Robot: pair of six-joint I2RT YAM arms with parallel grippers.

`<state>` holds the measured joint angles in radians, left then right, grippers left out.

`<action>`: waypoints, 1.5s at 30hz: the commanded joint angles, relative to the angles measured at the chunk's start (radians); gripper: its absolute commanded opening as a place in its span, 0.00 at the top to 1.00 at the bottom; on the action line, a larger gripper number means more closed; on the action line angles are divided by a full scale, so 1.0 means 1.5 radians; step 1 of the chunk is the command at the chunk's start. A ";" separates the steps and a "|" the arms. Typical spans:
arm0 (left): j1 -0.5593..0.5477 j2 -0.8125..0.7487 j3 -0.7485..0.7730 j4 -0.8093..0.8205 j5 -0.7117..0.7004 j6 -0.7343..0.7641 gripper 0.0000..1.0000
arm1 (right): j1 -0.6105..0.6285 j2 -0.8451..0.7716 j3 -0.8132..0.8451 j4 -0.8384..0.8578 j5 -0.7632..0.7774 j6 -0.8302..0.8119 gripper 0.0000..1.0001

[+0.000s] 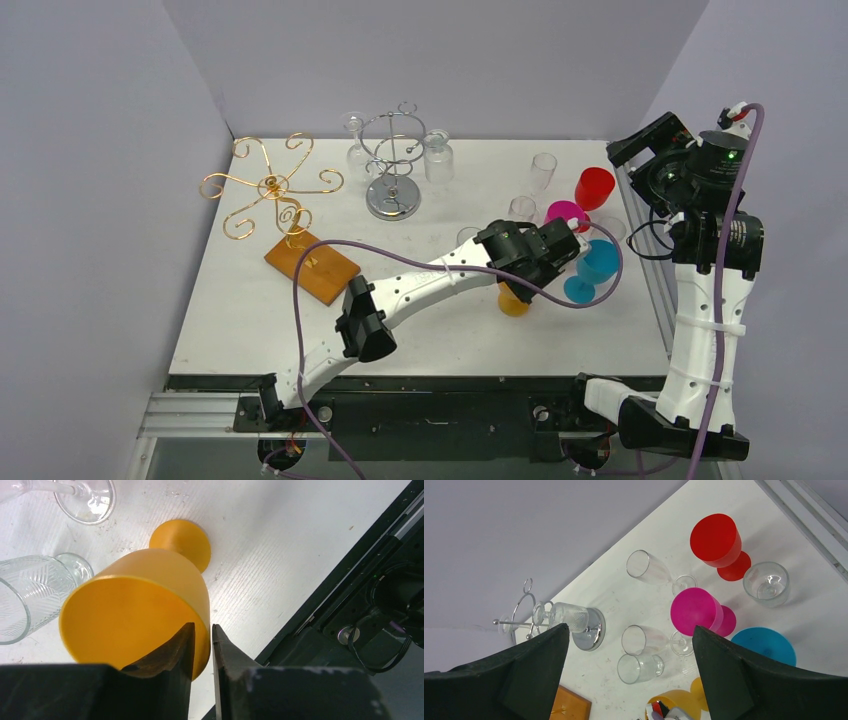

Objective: Take the wine glass off the wine glass rack
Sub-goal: Place the wine glass at the center of the board, then pick up the wine glass from the wine rack.

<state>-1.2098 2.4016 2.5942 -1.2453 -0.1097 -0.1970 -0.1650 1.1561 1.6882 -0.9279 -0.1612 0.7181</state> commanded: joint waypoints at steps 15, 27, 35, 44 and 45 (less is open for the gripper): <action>0.006 -0.080 0.041 0.052 0.014 -0.001 0.58 | -0.005 -0.023 0.016 0.017 -0.006 -0.005 0.11; 0.005 -0.158 0.041 0.069 0.025 -0.018 0.51 | 0.002 -0.026 0.016 0.024 -0.010 -0.004 0.11; 0.016 -0.264 -0.002 0.083 -0.053 -0.040 0.50 | 0.078 -0.003 0.007 0.052 0.006 0.002 0.11; 0.145 -0.511 -0.264 0.171 -0.114 -0.097 0.50 | 0.175 0.034 -0.051 0.143 0.007 0.058 0.14; 0.157 -0.526 -0.287 0.190 -0.111 -0.102 0.50 | 0.196 0.039 -0.054 0.156 0.013 0.067 0.15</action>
<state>-1.0618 1.7710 2.2955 -1.0870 -0.2321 -0.2920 0.0570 1.1816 1.6299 -0.8108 -0.1616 0.7670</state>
